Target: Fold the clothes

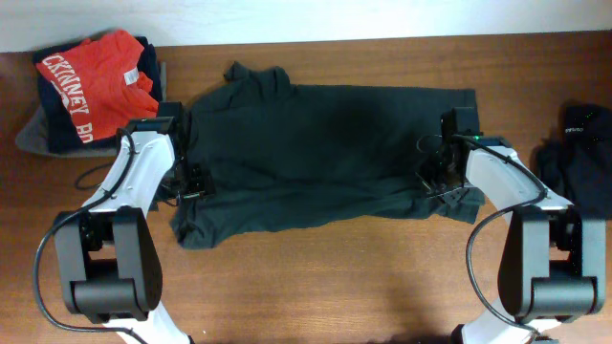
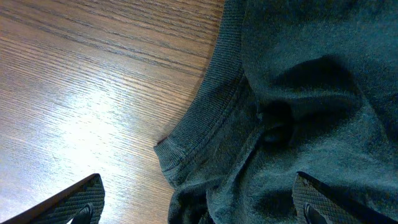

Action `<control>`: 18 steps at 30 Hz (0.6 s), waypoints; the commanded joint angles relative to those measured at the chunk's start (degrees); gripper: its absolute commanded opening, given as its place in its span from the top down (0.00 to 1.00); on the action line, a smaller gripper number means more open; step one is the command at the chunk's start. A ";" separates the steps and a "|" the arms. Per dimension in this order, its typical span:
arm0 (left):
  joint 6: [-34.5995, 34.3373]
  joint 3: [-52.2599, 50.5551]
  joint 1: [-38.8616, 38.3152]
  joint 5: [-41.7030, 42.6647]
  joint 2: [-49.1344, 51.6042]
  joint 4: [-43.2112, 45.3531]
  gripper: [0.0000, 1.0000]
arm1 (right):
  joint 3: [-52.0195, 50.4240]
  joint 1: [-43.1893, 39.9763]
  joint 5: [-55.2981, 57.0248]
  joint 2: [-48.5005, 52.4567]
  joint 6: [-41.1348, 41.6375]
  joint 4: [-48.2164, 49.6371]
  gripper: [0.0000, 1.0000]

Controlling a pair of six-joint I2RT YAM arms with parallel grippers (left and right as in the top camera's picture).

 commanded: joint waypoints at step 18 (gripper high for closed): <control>0.02 0.83 0.20 0.39 0.68 -0.11 0.04 | -0.31 0.57 -0.13 2.67 2.03 0.46 0.91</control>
